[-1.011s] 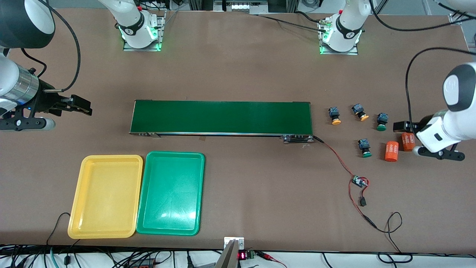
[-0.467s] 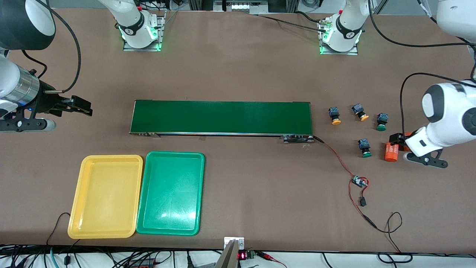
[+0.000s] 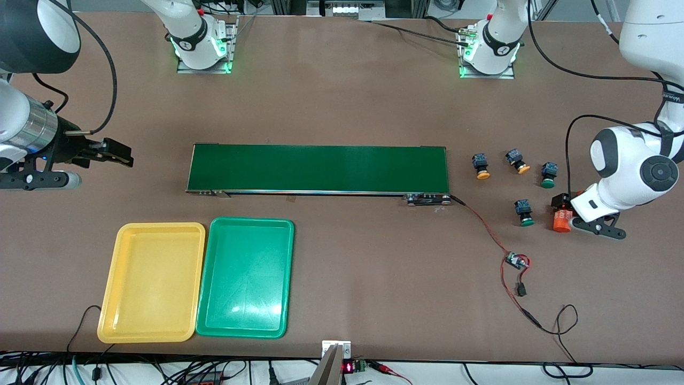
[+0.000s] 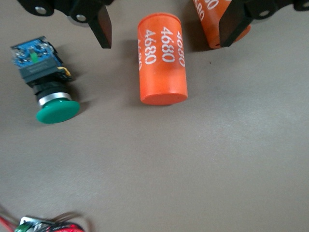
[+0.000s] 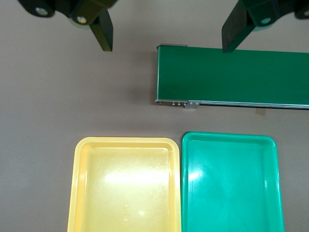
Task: Sort buttons by color to trays
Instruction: 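Grasp an orange cylinder with the left gripper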
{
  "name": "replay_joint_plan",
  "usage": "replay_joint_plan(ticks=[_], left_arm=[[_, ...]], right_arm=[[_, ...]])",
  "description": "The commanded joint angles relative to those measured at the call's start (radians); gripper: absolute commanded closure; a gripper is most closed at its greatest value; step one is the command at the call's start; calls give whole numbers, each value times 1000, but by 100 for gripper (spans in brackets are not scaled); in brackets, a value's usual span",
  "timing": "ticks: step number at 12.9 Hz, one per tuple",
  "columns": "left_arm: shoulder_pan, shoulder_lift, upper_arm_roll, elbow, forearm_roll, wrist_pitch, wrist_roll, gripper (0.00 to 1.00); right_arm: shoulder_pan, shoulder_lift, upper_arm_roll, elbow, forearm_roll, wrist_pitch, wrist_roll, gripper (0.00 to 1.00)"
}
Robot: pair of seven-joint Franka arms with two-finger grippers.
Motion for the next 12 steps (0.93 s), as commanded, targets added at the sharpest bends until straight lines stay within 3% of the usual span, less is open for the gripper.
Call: replay_joint_plan(ticks=[1,3,4,7,8,10,12], left_arm=[[14,17,-8,-34,14,78,26,4],[22,43,-9,-31,13,94,43,11],[22,51,-11,-29,13,95,43,19],[27,60,-11,-24,13,94,45,62],[25,59,-12,-23,13,89,45,73],[15,25,-15,-2,13,41,43,79],[10,-21,-59,79,14,-141,45,80]], right_arm=[[3,-8,-2,-7,-9,3,-12,0],[3,-8,-2,-7,-9,1,-12,0],[3,-8,-2,-7,-9,1,-14,0],[3,-6,-2,-7,-9,0,-12,0],[3,-6,-2,-7,-9,-2,-14,0],[3,-6,-2,-7,-9,-2,-14,0],[3,-6,-2,-7,-9,-2,-12,0]])
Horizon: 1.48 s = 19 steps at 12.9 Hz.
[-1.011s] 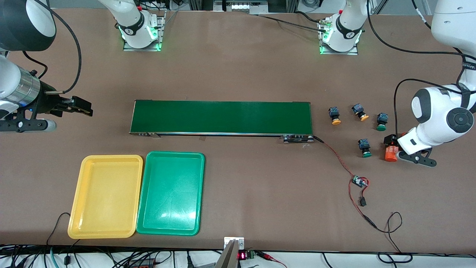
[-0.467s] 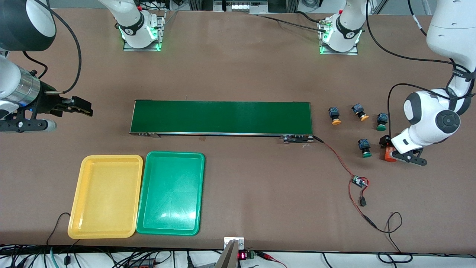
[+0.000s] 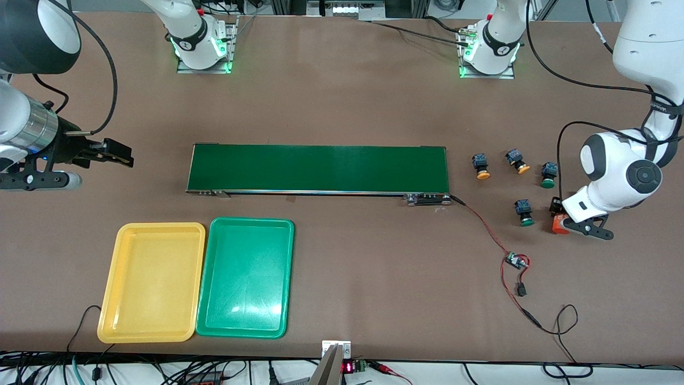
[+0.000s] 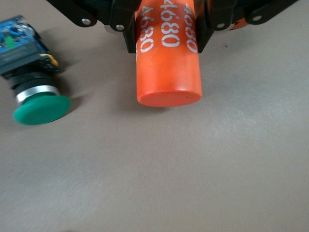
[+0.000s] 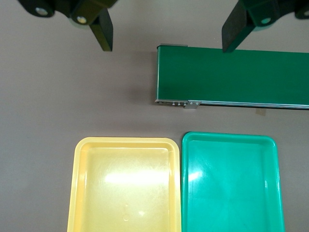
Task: Sort buttons by color to trays
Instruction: 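Grasp an orange cylinder with the left gripper, then place the orange cylinder onto the conveyor belt with the left gripper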
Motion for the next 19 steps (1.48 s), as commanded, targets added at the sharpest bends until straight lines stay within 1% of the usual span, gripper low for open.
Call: replay_joint_plan(ticks=[1,3,4,5,7,8,9,11,13,14,16,17,18,19], left_arm=[[1,-77,-65,115,14,-267,15,80],[-1,-91,-145,227,14,-519,24,80],[-1,-91,-207,277,14,-664,58,80],[-1,-89,-261,304,14,-742,89,80],[-1,-83,-343,299,9,-776,159,81],[-4,-76,-387,292,8,-776,235,81],[-8,-56,-435,289,8,-768,298,84],[-27,-37,-511,267,11,-741,331,87],[-31,-37,-588,201,15,-632,386,88],[-36,-45,-617,144,15,-559,396,88],[-39,-53,-650,73,17,-442,431,88],[-54,-53,-653,37,23,-373,436,88],[-59,-53,-653,15,41,-336,436,87],[-61,-53,-654,10,60,-333,436,75]], right_arm=[[3,-7,-2,-7,-9,-2,-14,0],[3,-7,-2,-7,-9,-2,-14,0],[3,-7,-2,-7,-9,-2,-12,0],[3,-7,-2,-7,-9,-2,-14,0],[1,-7,-2,-7,-9,-2,-14,0],[1,-7,-2,-7,-9,-2,-14,0],[1,-7,-2,-7,-9,-2,-14,0],[1,-7,-2,-7,-9,-3,-14,0],[1,-7,-2,-7,-7,-3,-14,0],[1,-7,-2,-7,-7,-3,-12,0],[0,-7,-2,-7,-6,-3,-12,0],[0,-7,-2,-7,-6,-5,-12,0],[0,-7,-2,-7,-6,-5,-12,0],[-2,-7,-2,-7,-4,-5,-12,0]])
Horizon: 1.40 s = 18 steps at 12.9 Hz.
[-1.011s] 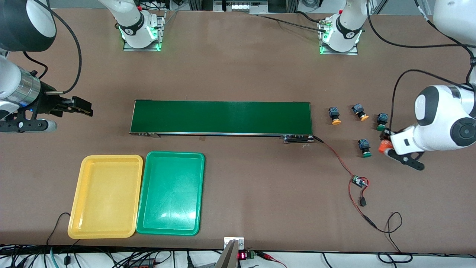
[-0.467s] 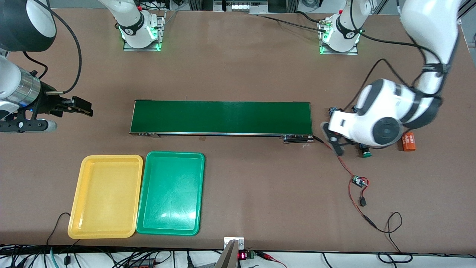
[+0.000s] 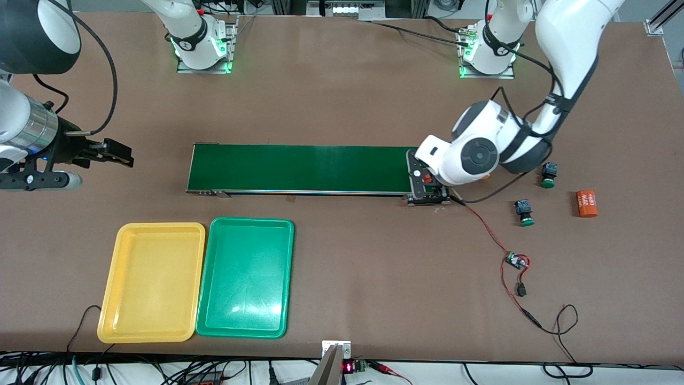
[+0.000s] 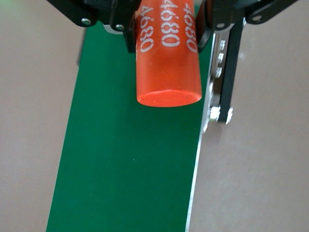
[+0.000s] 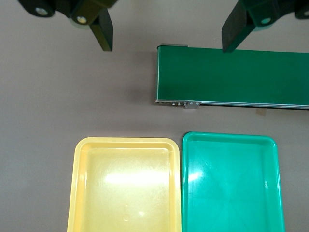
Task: Sort buttons by color to trays
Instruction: 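Place the orange cylinder onto the conveyor belt with the left gripper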
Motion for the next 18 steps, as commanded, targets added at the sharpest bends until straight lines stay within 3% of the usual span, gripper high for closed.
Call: replay_joint_plan(ticks=[1,2,9,14,18], left_arm=[[7,-25,-9,-43,47,38,34,52],[-3,-24,-9,-43,55,38,36,1],[11,-64,-9,-20,57,-16,19,0],[40,-117,7,213,56,-388,-226,0],[75,-125,23,337,53,-530,-572,0]], right_arm=[[-2,-8,-1,-7,-4,-4,-12,0],[-2,-8,-1,-7,-2,-4,-12,0],[-2,-8,-1,-7,-2,-4,-12,0],[0,-8,-1,-7,-4,-6,-9,0],[0,-8,-1,-7,-4,-6,-12,0]])
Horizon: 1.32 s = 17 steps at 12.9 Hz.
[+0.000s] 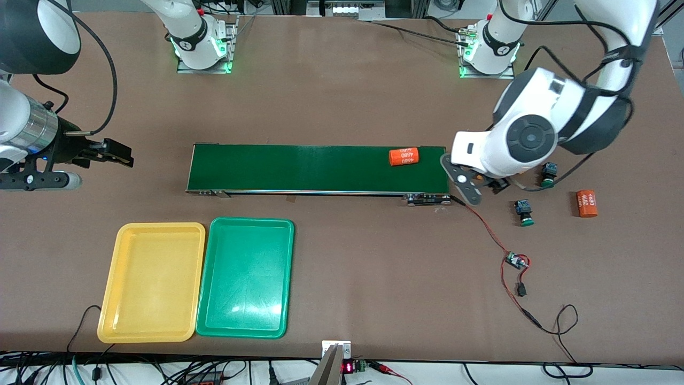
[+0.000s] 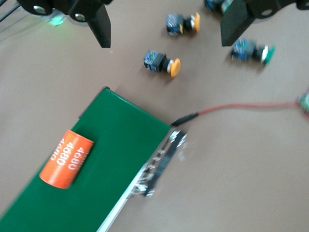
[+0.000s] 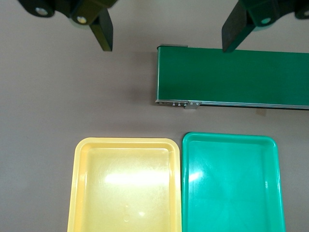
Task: Sort buttons by color to trays
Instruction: 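Place the orange cylinder onto the conveyor belt with the left gripper, then grasp a green-capped button with the left gripper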
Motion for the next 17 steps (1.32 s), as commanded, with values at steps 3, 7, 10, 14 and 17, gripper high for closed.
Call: replay_joint_plan(ticks=[3,7,10,14,17], left_arm=[[3,-72,146,56,-43,-41,-232,0],[-95,-159,442,-77,-207,62,-466,0],[-100,-250,475,-346,-201,333,-468,0],[-124,-143,564,-411,-200,594,-457,0],[-129,-48,599,-411,-198,663,-456,0]], right_arm=[[0,-8,-1,-7,-4,-5,-12,0],[0,-8,-1,-7,-4,-3,-12,0],[-1,-8,-1,-7,-4,-5,-12,0],[0,-8,-1,-7,-4,-5,-12,0],[-1,-8,-1,-7,-4,-5,-14,0]])
